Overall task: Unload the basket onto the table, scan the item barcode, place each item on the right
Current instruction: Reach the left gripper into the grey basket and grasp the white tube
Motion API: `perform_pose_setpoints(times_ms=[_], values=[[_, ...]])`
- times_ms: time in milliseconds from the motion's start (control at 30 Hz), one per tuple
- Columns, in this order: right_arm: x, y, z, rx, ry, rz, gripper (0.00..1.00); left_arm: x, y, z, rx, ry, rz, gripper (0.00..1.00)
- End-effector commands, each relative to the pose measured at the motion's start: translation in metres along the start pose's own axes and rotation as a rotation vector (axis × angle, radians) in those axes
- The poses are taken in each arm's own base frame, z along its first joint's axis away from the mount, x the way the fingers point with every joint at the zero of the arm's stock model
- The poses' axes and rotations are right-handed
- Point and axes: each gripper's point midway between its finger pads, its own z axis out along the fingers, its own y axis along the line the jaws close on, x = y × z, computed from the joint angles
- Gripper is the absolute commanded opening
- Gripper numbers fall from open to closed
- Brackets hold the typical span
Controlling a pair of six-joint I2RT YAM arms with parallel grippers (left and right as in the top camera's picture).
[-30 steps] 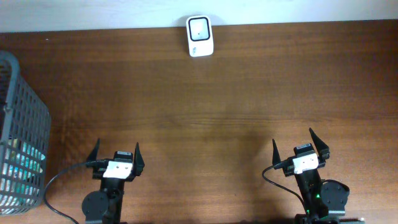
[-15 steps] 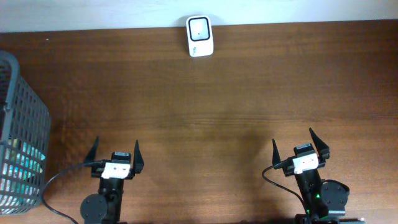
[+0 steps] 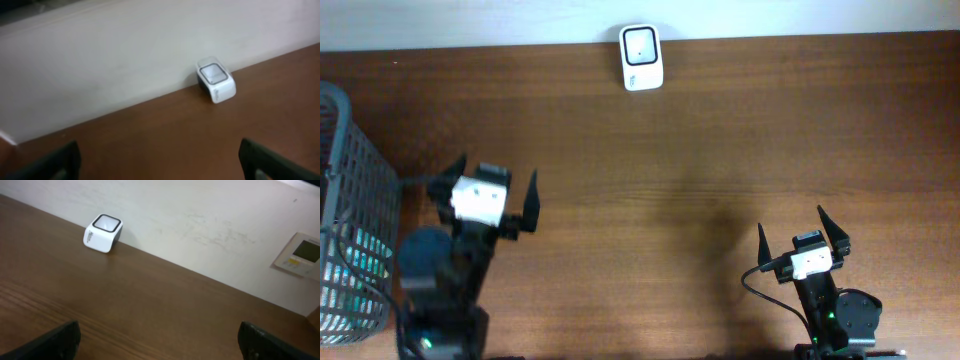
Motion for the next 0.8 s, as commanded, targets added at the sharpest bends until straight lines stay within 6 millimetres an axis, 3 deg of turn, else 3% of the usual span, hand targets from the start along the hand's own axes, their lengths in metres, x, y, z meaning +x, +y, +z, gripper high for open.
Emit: perform_pose_setpoints(times_ms=[0,167,333,400,467,500,567,633,700,767], values=[[0.003,-0.001,0.000,0.006,0.005,0.005,0.99,-0.049,0.010,0.025,0.067,0.076,-0.027,0.99],[0.003,-0.001,0.000,0.006,0.005,0.005,0.99,-0.083,0.019,0.061,0.185,0.357,-0.091,0.99],[0.003,-0.001,0.000,0.006,0.005,0.006,0.99,-0.106,0.028,0.088,0.209,0.361,-0.063,0.99],[0.003,-0.001,0.000,0.006,0.005,0.005,0.99,-0.100,0.064,0.089,0.064,0.379,-0.094,0.99],[0.003,-0.001,0.000,0.006,0.005,0.005,0.99,-0.083,0.134,0.073,-0.225,0.417,-0.287,0.99],[0.003,-0.001,0.000,0.006,0.005,0.005,0.99,-0.075,0.158,0.063,-0.318,0.424,-0.351,0.99],[0.003,-0.001,0.000,0.006,0.005,0.005,0.99,-0.053,0.219,0.031,-0.508,0.422,-0.506,1.00],[0.003,-0.001,0.000,0.006,0.005,0.005,0.99,-0.032,0.271,-0.007,-0.671,0.412,-0.599,0.93],[0.003,-0.001,0.000,0.006,0.005,0.005,0.99,-0.017,0.301,-0.031,-0.765,0.415,-0.632,0.91],[0.003,-0.001,0.000,0.006,0.005,0.005,0.99,0.012,0.333,-0.057,-0.860,0.451,-0.683,0.91]])
